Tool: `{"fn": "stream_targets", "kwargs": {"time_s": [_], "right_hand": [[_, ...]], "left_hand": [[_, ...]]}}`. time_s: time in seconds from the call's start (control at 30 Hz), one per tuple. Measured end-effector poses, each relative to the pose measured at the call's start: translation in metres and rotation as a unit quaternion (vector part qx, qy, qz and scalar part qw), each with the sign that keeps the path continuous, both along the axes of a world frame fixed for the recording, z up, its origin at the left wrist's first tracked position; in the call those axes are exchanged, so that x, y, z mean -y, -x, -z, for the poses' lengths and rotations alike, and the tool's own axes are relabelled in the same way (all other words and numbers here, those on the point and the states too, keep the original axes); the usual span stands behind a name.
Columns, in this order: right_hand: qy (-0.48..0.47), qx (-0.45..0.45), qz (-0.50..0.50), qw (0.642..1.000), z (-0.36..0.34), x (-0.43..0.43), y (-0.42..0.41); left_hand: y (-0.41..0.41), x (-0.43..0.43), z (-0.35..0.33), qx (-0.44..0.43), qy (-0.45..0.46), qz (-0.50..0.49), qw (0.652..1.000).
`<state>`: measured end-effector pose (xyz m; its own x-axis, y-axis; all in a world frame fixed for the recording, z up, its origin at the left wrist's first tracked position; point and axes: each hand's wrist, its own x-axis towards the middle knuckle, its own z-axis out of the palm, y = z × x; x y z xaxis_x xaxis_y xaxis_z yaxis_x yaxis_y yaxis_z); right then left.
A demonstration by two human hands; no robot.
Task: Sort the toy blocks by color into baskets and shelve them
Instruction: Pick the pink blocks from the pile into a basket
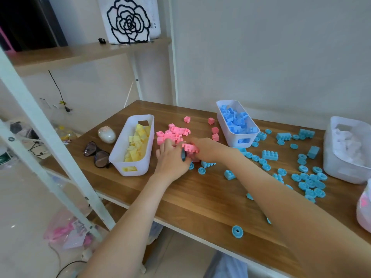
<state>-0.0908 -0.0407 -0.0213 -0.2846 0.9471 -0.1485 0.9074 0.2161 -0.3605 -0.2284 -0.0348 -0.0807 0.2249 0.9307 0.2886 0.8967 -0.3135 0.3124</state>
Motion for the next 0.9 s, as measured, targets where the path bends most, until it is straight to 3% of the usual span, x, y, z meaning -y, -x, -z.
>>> {"fn": "stream_targets", "kwargs": {"time_s": [0.4, 0.57, 0.77, 0.9], "right_hand": [[-0.008, -0.006, 0.032, 0.999, 0.0, 0.023, -0.031], [-0.013, -0.018, 0.046, 0.999, -0.001, 0.028, -0.039], [-0.064, 0.024, 0.057, 0.996, -0.013, 0.041, -0.053], [-0.077, 0.019, 0.051, 0.996, -0.022, 0.056, -0.064]], "left_hand": [[0.001, -0.002, 0.004, 0.032, -0.003, 0.024, 0.999], [-0.003, 0.007, 0.001, 0.002, -0.055, 0.056, 0.997], [-0.006, 0.004, -0.004, -0.027, -0.017, 0.051, 0.998], [-0.018, 0.007, -0.009, 0.012, -0.021, 0.051, 0.998]]}}
